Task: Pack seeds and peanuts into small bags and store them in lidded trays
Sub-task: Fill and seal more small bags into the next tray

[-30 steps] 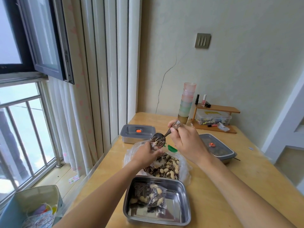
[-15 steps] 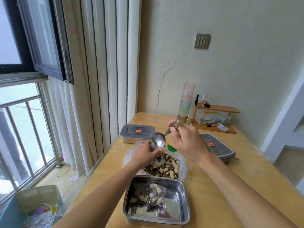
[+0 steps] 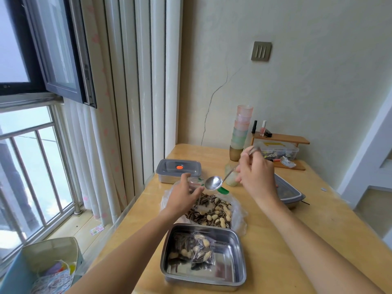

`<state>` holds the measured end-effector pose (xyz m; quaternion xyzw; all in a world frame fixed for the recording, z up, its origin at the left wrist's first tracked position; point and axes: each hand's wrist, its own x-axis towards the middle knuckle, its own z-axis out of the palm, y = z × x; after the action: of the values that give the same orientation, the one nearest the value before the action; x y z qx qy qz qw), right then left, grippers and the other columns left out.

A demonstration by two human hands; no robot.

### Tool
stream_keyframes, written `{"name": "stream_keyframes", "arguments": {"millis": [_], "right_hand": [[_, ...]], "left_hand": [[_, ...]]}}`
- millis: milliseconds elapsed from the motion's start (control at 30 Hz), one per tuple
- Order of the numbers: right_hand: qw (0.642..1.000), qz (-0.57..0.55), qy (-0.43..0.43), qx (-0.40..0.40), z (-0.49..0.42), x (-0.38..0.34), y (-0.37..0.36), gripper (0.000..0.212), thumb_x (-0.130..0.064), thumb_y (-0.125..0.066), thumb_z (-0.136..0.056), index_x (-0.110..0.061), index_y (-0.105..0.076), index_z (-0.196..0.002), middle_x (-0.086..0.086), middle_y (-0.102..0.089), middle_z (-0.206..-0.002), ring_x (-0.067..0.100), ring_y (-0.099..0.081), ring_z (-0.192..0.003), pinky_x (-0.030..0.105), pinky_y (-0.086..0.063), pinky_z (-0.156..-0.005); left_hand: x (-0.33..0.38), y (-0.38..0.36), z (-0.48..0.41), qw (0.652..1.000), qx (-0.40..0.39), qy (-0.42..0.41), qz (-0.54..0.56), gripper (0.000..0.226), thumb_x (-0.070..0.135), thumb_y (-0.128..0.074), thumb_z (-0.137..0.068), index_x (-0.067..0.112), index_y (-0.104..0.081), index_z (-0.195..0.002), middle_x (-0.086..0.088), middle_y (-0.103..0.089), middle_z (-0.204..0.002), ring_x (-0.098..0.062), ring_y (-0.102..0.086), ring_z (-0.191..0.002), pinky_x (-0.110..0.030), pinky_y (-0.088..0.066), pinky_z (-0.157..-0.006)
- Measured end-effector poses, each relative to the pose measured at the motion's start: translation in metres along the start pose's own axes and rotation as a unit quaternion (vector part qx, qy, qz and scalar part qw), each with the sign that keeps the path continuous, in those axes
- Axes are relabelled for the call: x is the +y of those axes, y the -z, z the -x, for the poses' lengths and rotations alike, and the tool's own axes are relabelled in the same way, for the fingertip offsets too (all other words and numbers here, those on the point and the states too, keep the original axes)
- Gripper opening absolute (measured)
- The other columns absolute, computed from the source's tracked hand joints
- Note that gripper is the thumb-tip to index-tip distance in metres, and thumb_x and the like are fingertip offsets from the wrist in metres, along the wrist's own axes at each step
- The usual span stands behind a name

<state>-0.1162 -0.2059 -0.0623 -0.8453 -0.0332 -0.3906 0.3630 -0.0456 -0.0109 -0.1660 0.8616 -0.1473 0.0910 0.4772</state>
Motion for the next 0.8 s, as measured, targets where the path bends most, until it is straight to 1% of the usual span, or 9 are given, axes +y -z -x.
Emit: {"name": "stream_keyframes", "arguments": {"millis": [33,67,167,233,333,467,600,700,800], "right_hand": [[0.998,-0.023,-0.053,-0.002,0.000,0.003,0.001,0.026,-0.023,-0.043,-0.110,-0.006,-0.058,-0.097,0.007,-0.069,-0.072,0.010,-0.067,-0.049,0.019,-0.050,-0.044],[0.994,-0.042,-0.100,-0.006,0.000,0.005,0.002,0.027,-0.025,-0.043,-0.110,-0.006,-0.058,-0.098,0.007,-0.070,-0.070,0.010,-0.067,-0.048,0.019,-0.051,-0.044],[0.970,-0.089,-0.224,-0.030,0.004,0.019,0.000,0.032,-0.029,-0.041,-0.110,-0.005,-0.060,-0.100,0.009,-0.073,-0.066,0.022,-0.072,-0.052,0.030,-0.057,-0.050],[0.945,-0.127,-0.297,-0.044,0.007,0.029,-0.005,0.038,-0.029,-0.040,-0.110,0.000,-0.062,-0.100,0.012,-0.074,-0.065,0.026,-0.073,-0.055,0.030,-0.056,-0.050],[0.904,-0.197,-0.375,-0.059,0.014,0.037,-0.012,0.042,-0.028,-0.043,-0.111,0.007,-0.063,-0.097,0.018,-0.074,-0.067,0.030,-0.072,-0.060,0.029,-0.056,-0.052],[0.875,-0.240,-0.411,-0.083,0.026,0.031,-0.017,0.043,-0.027,-0.045,-0.111,0.008,-0.061,-0.093,0.022,-0.074,-0.069,0.026,-0.070,-0.059,0.028,-0.056,-0.057],[0.880,-0.222,-0.414,-0.064,0.028,0.029,-0.015,0.044,-0.026,-0.047,-0.111,0.011,-0.064,-0.093,0.021,-0.075,-0.069,0.021,-0.071,-0.053,0.022,-0.057,-0.051],[0.897,-0.170,-0.405,-0.051,0.025,0.030,-0.013,0.047,-0.028,-0.047,-0.111,0.009,-0.067,-0.089,0.015,-0.075,-0.065,0.025,-0.076,-0.059,0.026,-0.059,-0.057],[0.907,-0.142,-0.394,-0.038,0.024,0.031,-0.011,0.050,-0.030,-0.048,-0.110,0.008,-0.069,-0.087,0.010,-0.074,-0.062,0.025,-0.076,-0.058,0.025,-0.058,-0.054]], "left_hand": [[-0.001,0.001,0.000,1.000,0.008,0.001,0.000,0.067,0.041,-0.063,-0.100,0.009,-0.034,-0.151,-0.005,-0.075,-0.112,-0.010,-0.065,-0.094,-0.029,-0.053,-0.087],[-0.002,0.002,-0.001,1.000,0.016,0.004,-0.001,0.064,0.041,-0.060,-0.102,0.008,-0.034,-0.150,-0.004,-0.076,-0.107,-0.009,-0.065,-0.092,-0.029,-0.052,-0.086],[-0.007,0.005,-0.005,0.999,0.035,0.006,-0.018,0.061,0.044,-0.054,-0.104,0.008,-0.033,-0.149,-0.005,-0.076,-0.099,-0.015,-0.069,-0.094,-0.038,-0.055,-0.088],[-0.011,0.007,-0.006,0.999,0.021,0.008,-0.030,0.062,0.046,-0.048,-0.106,0.007,-0.029,-0.150,-0.007,-0.075,-0.094,-0.020,-0.069,-0.097,-0.041,-0.054,-0.090],[-0.019,0.008,-0.005,0.999,-0.015,0.007,-0.042,0.066,0.046,-0.047,-0.106,0.005,-0.023,-0.152,-0.003,-0.073,-0.084,-0.018,-0.069,-0.089,-0.044,-0.055,-0.090],[-0.020,0.009,-0.001,0.999,-0.018,0.016,-0.025,0.063,0.036,-0.055,-0.105,0.003,-0.027,-0.149,-0.007,-0.075,-0.093,-0.014,-0.067,-0.091,-0.035,-0.053,-0.091],[-0.022,0.008,0.001,0.999,-0.028,0.010,-0.034,0.059,0.036,-0.063,-0.100,0.004,-0.036,-0.142,-0.008,-0.076,-0.104,-0.015,-0.069,-0.096,-0.040,-0.058,-0.091],[-0.022,0.008,0.000,0.999,-0.029,0.011,-0.044,0.056,0.039,-0.065,-0.099,0.007,-0.038,-0.136,-0.003,-0.076,-0.098,-0.015,-0.072,-0.091,-0.043,-0.060,-0.087],[-0.021,0.007,0.000,0.998,-0.029,0.011,-0.051,0.054,0.040,-0.068,-0.097,0.007,-0.040,-0.130,0.011,-0.068,-0.084,-0.015,-0.072,-0.085,-0.042,-0.061,-0.083]]}}
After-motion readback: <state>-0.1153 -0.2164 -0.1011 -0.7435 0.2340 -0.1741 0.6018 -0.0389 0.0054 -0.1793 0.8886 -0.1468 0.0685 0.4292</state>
